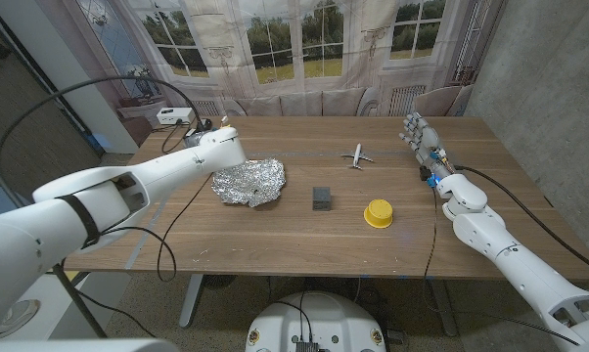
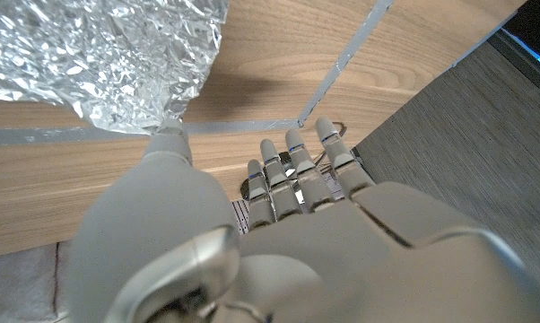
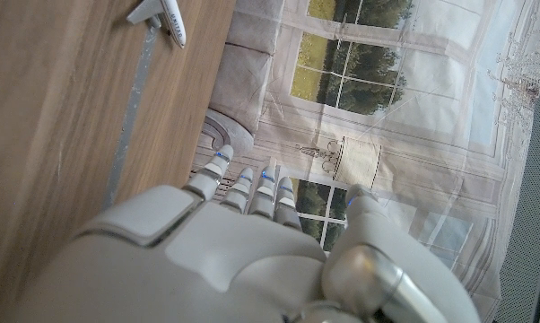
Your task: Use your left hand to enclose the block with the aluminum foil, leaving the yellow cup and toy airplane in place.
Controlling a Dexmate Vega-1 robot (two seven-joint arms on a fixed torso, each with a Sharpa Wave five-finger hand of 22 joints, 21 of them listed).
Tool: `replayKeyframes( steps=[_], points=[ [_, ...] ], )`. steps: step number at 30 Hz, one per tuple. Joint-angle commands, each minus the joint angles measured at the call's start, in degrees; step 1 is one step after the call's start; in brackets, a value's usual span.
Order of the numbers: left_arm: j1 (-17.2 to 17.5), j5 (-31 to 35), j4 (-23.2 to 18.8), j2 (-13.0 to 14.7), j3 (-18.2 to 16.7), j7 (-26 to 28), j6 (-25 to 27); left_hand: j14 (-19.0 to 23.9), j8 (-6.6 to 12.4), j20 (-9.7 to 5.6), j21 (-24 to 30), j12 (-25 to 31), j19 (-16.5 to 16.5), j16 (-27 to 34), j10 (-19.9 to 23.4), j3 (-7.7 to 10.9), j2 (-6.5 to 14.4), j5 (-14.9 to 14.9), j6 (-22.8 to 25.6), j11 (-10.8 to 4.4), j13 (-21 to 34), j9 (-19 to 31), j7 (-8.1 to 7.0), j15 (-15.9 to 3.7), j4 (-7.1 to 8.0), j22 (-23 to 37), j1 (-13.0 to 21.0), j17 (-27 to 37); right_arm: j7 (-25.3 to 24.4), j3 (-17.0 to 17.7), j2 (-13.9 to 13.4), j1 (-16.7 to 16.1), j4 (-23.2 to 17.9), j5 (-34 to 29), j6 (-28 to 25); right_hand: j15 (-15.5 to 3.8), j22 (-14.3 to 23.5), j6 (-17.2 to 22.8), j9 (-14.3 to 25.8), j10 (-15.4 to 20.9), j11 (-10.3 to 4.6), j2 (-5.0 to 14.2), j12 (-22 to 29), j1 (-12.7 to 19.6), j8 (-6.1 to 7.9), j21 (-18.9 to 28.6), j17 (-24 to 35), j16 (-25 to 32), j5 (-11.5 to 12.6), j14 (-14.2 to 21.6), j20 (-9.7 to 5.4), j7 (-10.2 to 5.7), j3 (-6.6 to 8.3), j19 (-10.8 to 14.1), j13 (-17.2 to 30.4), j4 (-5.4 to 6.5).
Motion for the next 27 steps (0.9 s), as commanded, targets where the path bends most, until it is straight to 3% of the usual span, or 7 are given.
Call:
replayKeyframes(
  steps=[1, 7, 12, 16, 17, 20, 27],
  points=[
    [-0.01, -2.84, 4.22, 0.5, -3.99, -6.69, -10.56, -0.23, -0.07, 0.36, 0.05, -0.69, -0.42, -0.24, -0.17, 1.03, 0.85, -0.29, 0.06, -1.21, -0.76, -0.04, -0.42, 0.24, -0.29, -0.04, 0.93, -0.42, -0.74, 0.16, -0.21, 0.03, -0.23, -0.4, 0.17, 0.18, 0.33, 0.41, 0.24, 0.65, 0.0, 0.07, 0.17, -0.26, 0.37, -0.16, 0.17, 0.32, 0.15, 0.45, -0.06, -0.21, 0.04, 0.45, 0.16, -0.36],
    [-0.39, -1.62, 6.8, -0.57, -4.33, -8.31, -14.23, 0.97, 0.22, 0.31, -0.34, -0.82, -1.35, 0.16, 2.0, 1.57, 1.76, -0.65, 1.77, -1.92, -1.97, -0.11, -1.41, -0.81, -0.52, -0.11, 0.86, -0.79, -1.19, 0.12, -0.13, 0.22, -0.19, -0.62, 0.0, 0.37, 0.33, 0.44, 0.24, 0.64, 0.03, 0.06, 0.15, -0.32, 0.37, -0.22, 0.18, 0.32, 0.15, 0.56, -0.1, -0.24, 0.03, 0.41, 0.16, -0.38],
    [-0.18, -0.96, 7.85, -1.24, -5.63, -8.25, -16.03, 6.47, 3.32, -0.97, 0.15, 1.18, -0.13, 2.71, 13.2, 3.11, 3.1, -0.73, 13.18, -3.41, -4.83, -0.07, -1.56, -4.07, -2.63, -0.17, 2.82, -0.53, -1.46, 0.12, 0.17, 0.35, 0.13, -0.69, 0.24, 0.37, 0.33, 0.44, 0.24, 0.61, 0.01, 0.07, 0.12, -0.37, 0.37, -0.28, 0.19, 0.29, 0.15, 0.6, -0.21, -0.24, 0.03, 0.35, 0.17, -0.39],
    [1.86, -1.77, 7.76, -1.89, -9.56, -4.41, -17.36, 12.38, 5.0, -2.42, 1.54, 2.98, 2.3, 6.7, 22.21, 5.35, 4.86, -0.03, 21.1, -4.44, -6.86, 0.04, -0.88, -7.34, -5.11, 0.03, 8.06, 1.06, -1.76, 0.13, 0.3, 0.27, 0.14, -0.74, 0.28, 0.39, 0.33, 0.41, 0.24, 0.66, -0.05, 0.07, 0.12, -0.43, 0.36, -0.32, 0.2, 0.28, 0.15, 0.64, -0.22, -0.29, 0.02, 0.32, 0.17, -0.38],
    [2.6, -1.88, 7.3, -1.79, -10.52, -3.15, -18.02, 16.15, 6.51, -3.0, 2.72, 4.8, 3.8, 9.5, 27.26, 7.75, 7.09, 0.57, 26.33, -4.46, -6.66, 0.33, -0.11, -8.37, -6.08, 0.26, 13.27, 2.45, -1.82, 0.14, 0.29, 0.24, 0.11, -0.76, 0.29, 0.42, 0.33, 0.44, 0.24, 0.66, -0.01, 0.08, 0.12, -0.44, 0.37, -0.33, 0.2, 0.28, 0.15, 0.65, -0.2, -0.25, 0.02, 0.31, 0.17, -0.38],
    [5.04, -3.28, 5.42, -1.48, -14.24, 0.06, -19.13, 21.48, 11.14, -3.75, 5.57, 9.12, 6.35, 14.98, 35.02, 9.05, 7.83, 0.68, 35.7, -4.66, -3.82, 2.38, 0.46, -10.25, -5.97, 0.91, 20.95, 6.49, -2.03, 0.15, 0.33, 0.18, 0.03, -0.86, 0.34, 0.45, 0.33, 0.42, 0.24, 0.71, -0.02, 0.08, 0.13, -0.47, 0.36, -0.34, 0.21, 0.27, 0.15, 0.67, -0.2, -0.29, 0.02, 0.33, 0.17, -0.38],
    [6.31, -3.91, 2.77, -0.06, -15.91, 0.03, -19.55, 24.14, 13.42, -4.2, 8.16, 11.21, 7.87, 18.05, 36.97, 8.56, 7.17, 0.55, 40.51, -4.16, -1.23, 2.53, 0.96, -10.53, -5.5, 1.51, 24.15, 10.13, -2.06, 0.15, 0.61, 0.22, 0.16, -0.88, 0.79, 0.43, 0.33, 0.41, 0.24, 0.76, -0.05, 0.11, 0.13, -0.59, 0.35, -0.38, 0.22, 0.23, 0.14, 0.69, -0.25, -0.32, 0.02, 0.36, 0.18, -0.36]
  ],
)
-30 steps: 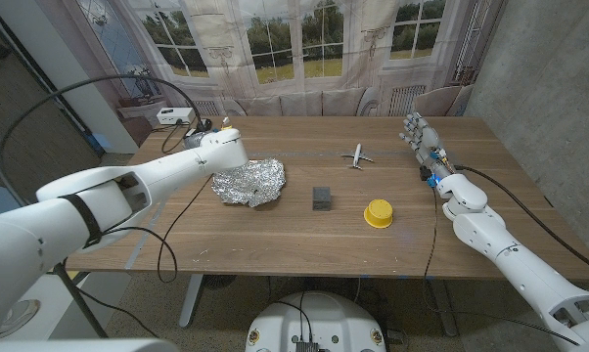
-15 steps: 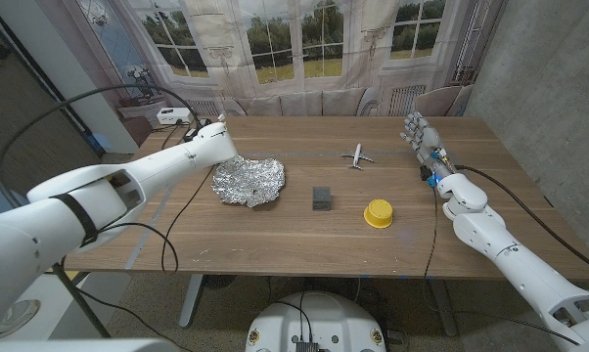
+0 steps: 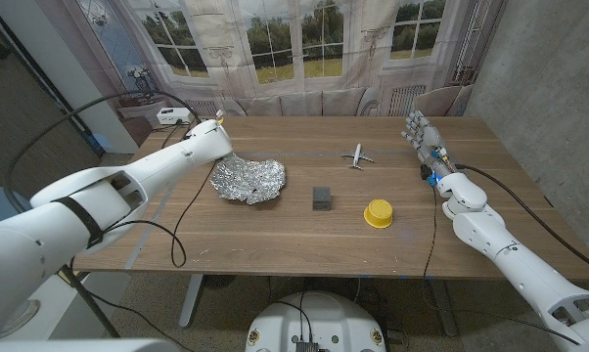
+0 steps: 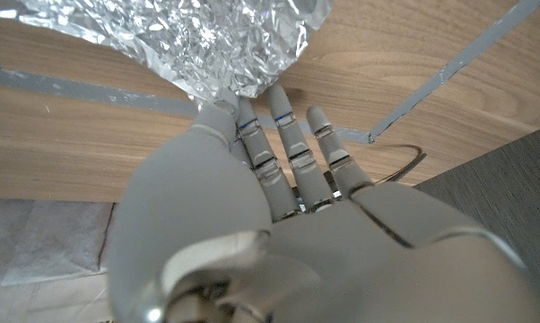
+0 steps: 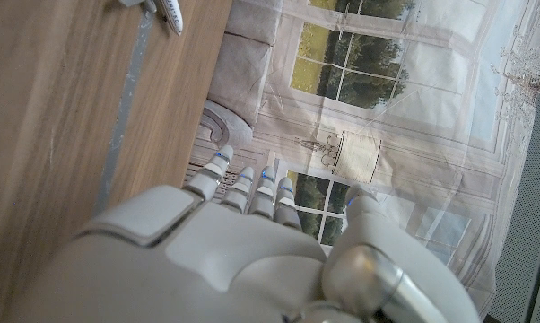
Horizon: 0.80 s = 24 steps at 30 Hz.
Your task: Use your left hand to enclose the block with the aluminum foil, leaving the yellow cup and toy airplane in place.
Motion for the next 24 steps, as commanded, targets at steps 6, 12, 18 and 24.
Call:
replayKeyframes(
  steps=[6, 12, 18, 24],
  points=[
    [6.68, -0.87, -7.42, 3.84, -7.38, 5.41, -7.27, -1.07, 1.41, 0.25, 1.89, 1.66, -0.61, 0.97, 0.7, -0.23, 1.77, -0.96, 1.04, -1.76, 5.7, 1.09, -0.7, -8.0, 1.01, 0.68, 3.45, 3.28, -0.54, 0.1, 0.43, -0.26, -0.07, -0.14, 0.75, 0.18, 0.33, 0.46, 0.24, 0.73, -0.03, 0.08, 0.09, -0.1, 0.36, -0.04, 0.23, 0.22, 0.15, 0.46, -0.38, -0.31, 0.02, 0.45, 0.18, -0.36],
    [10.96, -1.92, -9.93, 5.84, -11.38, 8.31, -16.38, -2.17, 2.1, -0.43, 2.62, 1.52, -1.59, 0.23, -0.61, -0.32, 2.47, -0.67, 0.62, -1.84, 6.89, 1.95, -2.3, -8.15, 1.66, 0.92, 3.71, 3.99, -0.9, 0.35, 0.19, -0.9, -0.89, -0.17, 0.95, 0.16, 0.33, 0.45, 0.24, 0.72, 0.05, 0.11, 0.07, -0.15, 0.36, -0.08, 0.24, 0.18, 0.15, 0.45, -0.47, -0.32, 0.03, 0.45, 0.18, -0.36],
    [12.77, -4.71, -10.17, 6.54, -14.21, 5.51, -24.5, -2.83, 2.64, -0.58, 3.22, 1.57, -2.0, -1.07, -0.93, -0.48, 2.54, -0.07, 0.13, -2.19, 7.69, 2.62, -2.75, -8.11, 2.36, 1.01, 3.19, 3.74, -1.5, 0.62, -0.37, -1.58, -2.29, -0.31, 0.63, 0.04, 0.33, 0.45, 0.24, 0.74, 0.09, 0.13, 0.07, -0.21, 0.35, -0.1, 0.24, 0.16, 0.15, 0.46, -0.53, -0.33, 0.04, 0.48, 0.18, -0.36],
    [13.9, -6.1, -10.7, 7.14, -16.04, 3.53, -30.06, -3.01, 3.17, -0.91, 3.67, 1.55, -2.18, -2.19, -1.16, -0.82, 2.1, 0.54, -0.07, -2.39, 8.26, 3.16, -3.53, -7.97, 2.91, 1.0, 2.44, 3.28, -2.12, 1.05, -0.68, -2.53, -3.51, -0.28, 0.77, 0.04, 0.33, 0.44, 0.24, 0.77, 0.1, 0.15, 0.06, -0.26, 0.34, -0.14, 0.24, 0.13, 0.16, 0.46, -0.53, -0.32, 0.05, 0.47, 0.18, -0.37]
  ],
)
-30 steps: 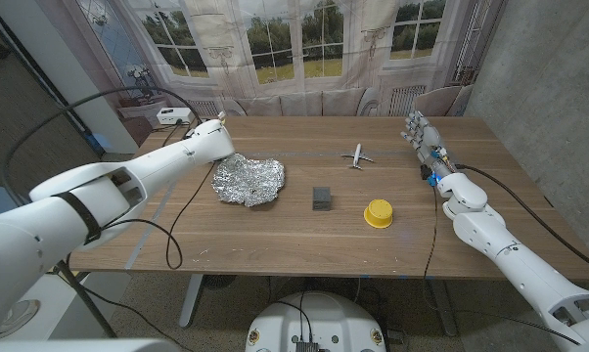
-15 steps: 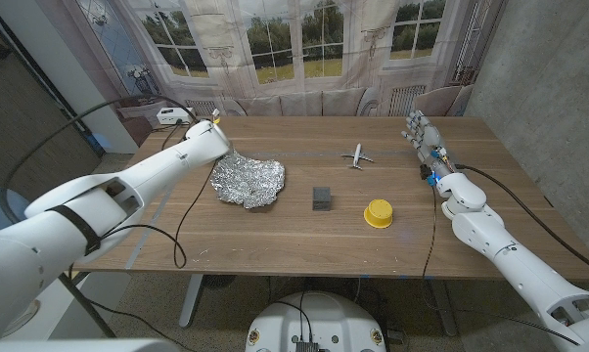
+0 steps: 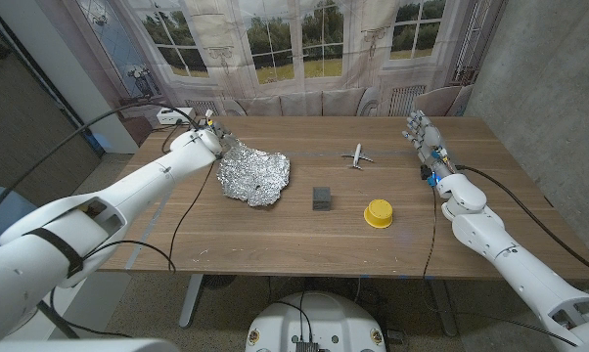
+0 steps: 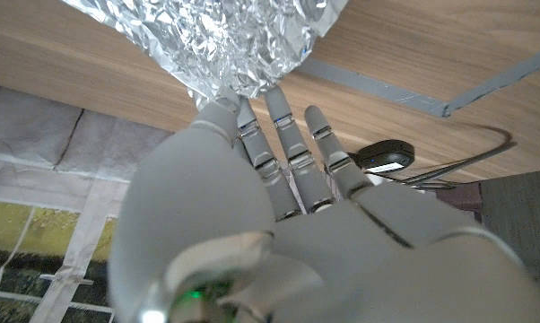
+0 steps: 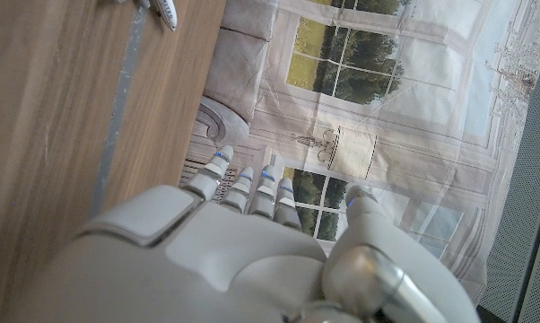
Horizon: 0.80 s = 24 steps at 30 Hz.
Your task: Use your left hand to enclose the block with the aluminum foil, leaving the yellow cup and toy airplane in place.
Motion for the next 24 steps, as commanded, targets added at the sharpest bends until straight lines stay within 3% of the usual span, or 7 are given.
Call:
replayKeyframes(
  steps=[1, 9, 18, 24],
  points=[
    [4.16, -3.0, -2.25, 2.14, -5.34, -2.55, -12.75, -0.53, 0.84, -0.26, 0.68, 0.34, -0.22, -1.09, 0.42, -0.09, 1.69, 1.02, 0.83, -0.93, 8.51, 1.68, -1.54, -8.71, 0.57, 0.18, 1.12, -0.34, -1.14, 0.74, -0.64, -1.65, -2.27, 0.03, 0.2, 0.07, 0.33, 0.46, 0.24, 0.05, -0.04, -0.03, 0.07, 0.01, 0.35, -0.15, 0.24, 0.12, 0.16, 0.45, -0.23, -0.34, 0.05, 0.17, 0.18, -0.37],
    [4.73, -3.76, -4.17, 3.24, -7.1, -5.17, -17.86, -0.95, 1.66, -0.64, 1.1, 0.43, -0.76, -2.68, 0.72, -0.63, 1.01, 2.25, 0.72, -1.43, 9.23, 2.46, -2.44, -8.54, 1.16, 0.07, 0.26, -1.01, -1.83, 1.16, -0.53, -2.44, -2.77, 0.19, 0.44, -0.01, 0.33, 0.46, 0.24, 0.04, 0.01, 0.01, 0.05, -0.06, 0.34, -0.18, 0.25, 0.1, 0.16, 0.47, -0.28, -0.33, 0.07, 0.2, 0.18, -0.37],
    [7.23, -6.22, -4.36, 1.34, -11.37, -1.23, -24.46, -0.42, 2.22, -0.73, 1.5, 0.33, -1.04, -3.35, 0.86, -0.63, 1.25, 3.39, 0.39, -1.62, 9.71, 3.12, -2.49, -8.75, 1.35, -0.04, 0.33, -1.22, -2.34, 1.4, -0.54, -2.55, -3.03, 0.01, 0.53, 0.0, 0.33, 0.5, 0.24, 0.08, 0.04, 0.02, 0.05, -0.12, 0.35, -0.2, 0.25, 0.08, 0.16, 0.48, -0.32, -0.33, 0.08, 0.25, 0.19, -0.38],
    [6.86, -6.36, -4.74, 0.82, -12.58, -0.34, -26.81, -0.17, 2.55, -0.6, 1.73, 0.25, -1.31, -3.75, 0.91, -0.71, 1.15, 3.96, 0.14, -1.6, 10.03, 3.53, -2.07, -8.76, 1.37, -0.11, 0.41, -1.3, -2.58, 1.59, -0.75, -2.4, -3.42, -0.17, 0.48, -0.06, 0.33, 0.51, 0.23, 0.12, -0.02, 0.04, 0.05, -0.15, 0.35, -0.21, 0.24, 0.07, 0.17, 0.5, -0.32, -0.35, 0.1, 0.28, 0.19, -0.4]
  ],
)
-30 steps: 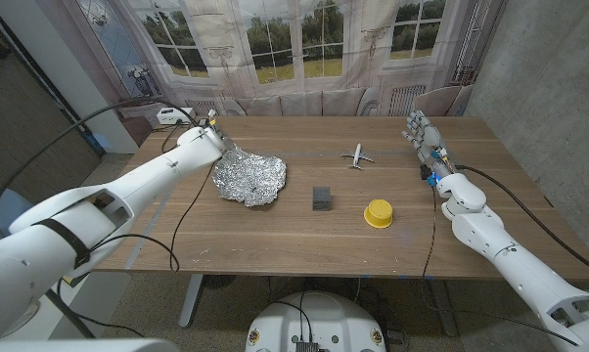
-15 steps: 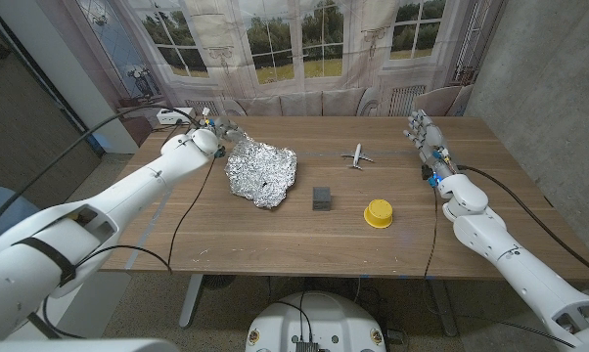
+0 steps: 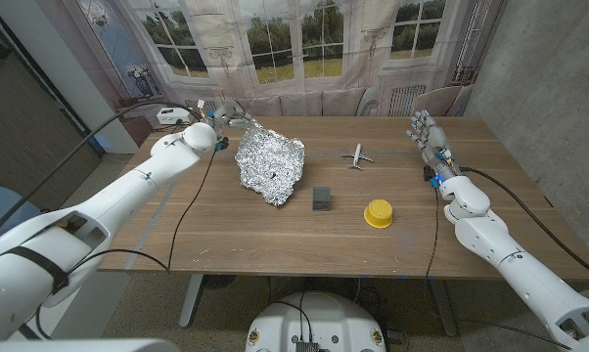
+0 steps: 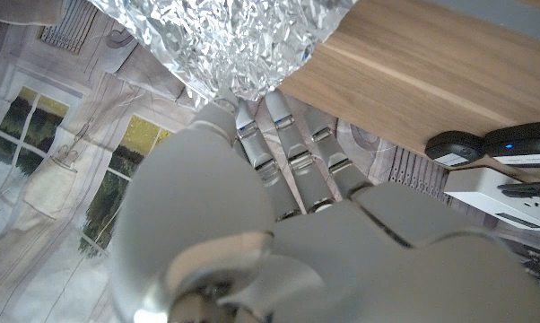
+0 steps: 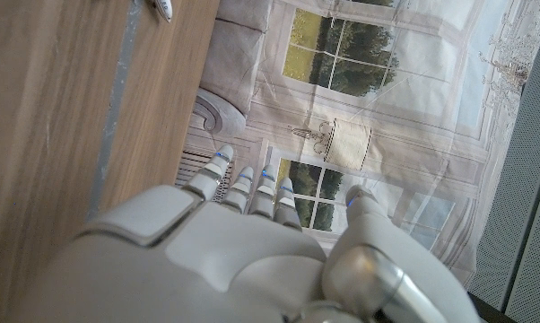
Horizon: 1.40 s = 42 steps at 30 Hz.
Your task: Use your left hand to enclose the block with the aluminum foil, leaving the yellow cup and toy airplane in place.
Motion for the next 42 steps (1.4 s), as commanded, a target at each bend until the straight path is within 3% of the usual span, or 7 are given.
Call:
replayKeyframes(
  steps=[1, 8, 13, 25, 30, 42],
  points=[
    [0.86, -1.49, -0.83, -1.2, -3.67, 2.21, -7.04, 0.51, 0.69, -0.06, 0.46, 0.0, -0.47, -0.35, 1.22, 0.2, 1.1, 0.68, 1.13, -1.3, 10.06, 3.56, -1.0, -8.79, 0.44, 0.04, 0.4, 0.05, -0.67, 0.45, -0.33, -0.12, -0.81, -0.23, -0.01, -0.06, 0.33, 0.22, 0.23, 0.12, 0.0, 0.05, 0.04, -0.17, 0.36, -0.22, 0.24, 0.06, 0.17, 0.5, -0.32, -0.02, 0.1, 0.28, 0.19, -0.41],
    [-0.87, -1.97, 0.26, -2.24, -3.94, 0.73, -9.66, 1.17, 1.05, 0.07, 0.8, 0.02, -0.6, -0.33, 1.53, 0.3, 1.5, 1.16, 0.93, -1.28, 10.43, 4.0, -0.85, -9.12, 0.34, 0.0, 0.83, 0.3, -1.16, 0.59, -0.65, -0.17, -1.51, -0.44, -0.47, -0.06, 0.33, 0.19, 0.23, 0.1, 0.07, 0.06, 0.03, -0.21, 0.34, -0.25, 0.24, 0.05, 0.18, 0.52, -0.3, 0.04, 0.11, 0.3, 0.19, -0.43],
    [-1.96, -5.17, 1.7, -3.9, -4.8, -1.92, -11.22, 2.22, 1.35, -0.06, 1.57, 0.23, -0.45, 0.84, 2.53, -0.15, 1.58, 0.88, 1.5, -1.18, 10.96, 3.79, 0.97, -9.08, -0.14, 0.05, 1.55, 1.71, -1.61, 0.82, -0.91, -0.58, -2.32, -0.61, -0.51, -0.08, 0.33, 0.2, 0.23, 0.1, 0.0, 0.07, 0.02, -0.24, 0.35, -0.28, 0.24, 0.03, 0.18, 0.49, -0.35, -0.02, 0.12, 0.27, 0.19, -0.43],
    [-3.58, -10.96, -0.69, -5.32, -5.34, -6.09, -5.64, 3.21, 1.09, 0.66, 3.54, 0.17, 0.14, 2.6, 4.04, -0.71, 1.66, -1.24, 2.38, -0.5, 11.45, 2.51, 3.2, -9.0, -1.36, 0.18, 3.25, 4.44, -3.06, 1.51, -1.56, -2.28, -4.61, -0.95, -0.76, -0.1, 0.33, 0.16, 0.23, 0.11, 0.01, 0.06, 0.01, -0.33, 0.32, -0.31, 0.24, 0.02, 0.19, 0.54, -0.32, 0.05, 0.13, 0.29, 0.19, -0.46],
    [-5.12, -12.56, -2.0, -4.8, -4.42, -8.73, -0.31, 3.67, 0.92, 1.07, 4.29, 0.02, 0.35, 2.93, 4.87, -0.7, 1.61, -2.15, 2.74, 0.34, 11.07, 2.04, 3.63, -8.76, -1.8, 0.2, 3.96, 5.07, -3.32, 1.66, -1.58, -2.89, -5.15, -0.91, -0.72, -0.13, 0.33, 0.18, 0.23, 0.13, 0.06, 0.04, 0.01, -0.36, 0.33, -0.34, 0.24, 0.01, 0.19, 0.53, -0.37, 0.03, 0.13, 0.28, 0.19, -0.47],
    [-10.37, -17.58, 1.74, -7.03, -1.89, -15.68, 7.51, 5.18, 0.34, 1.07, 5.77, -0.89, 0.8, 3.09, 5.88, -0.72, 1.16, -3.83, 3.45, 1.29, 9.35, 1.11, 5.23, -8.07, -2.32, 0.2, 4.95, 5.24, -3.17, 2.23, -1.45, -4.51, -5.77, -0.91, 1.05, -0.07, 0.33, 0.18, 0.23, 0.14, 0.21, 0.05, 0.0, -0.42, 0.32, -0.37, 0.23, -0.01, 0.2, 0.54, -0.38, 0.0, 0.15, 0.29, 0.19, -0.5]
  ],
)
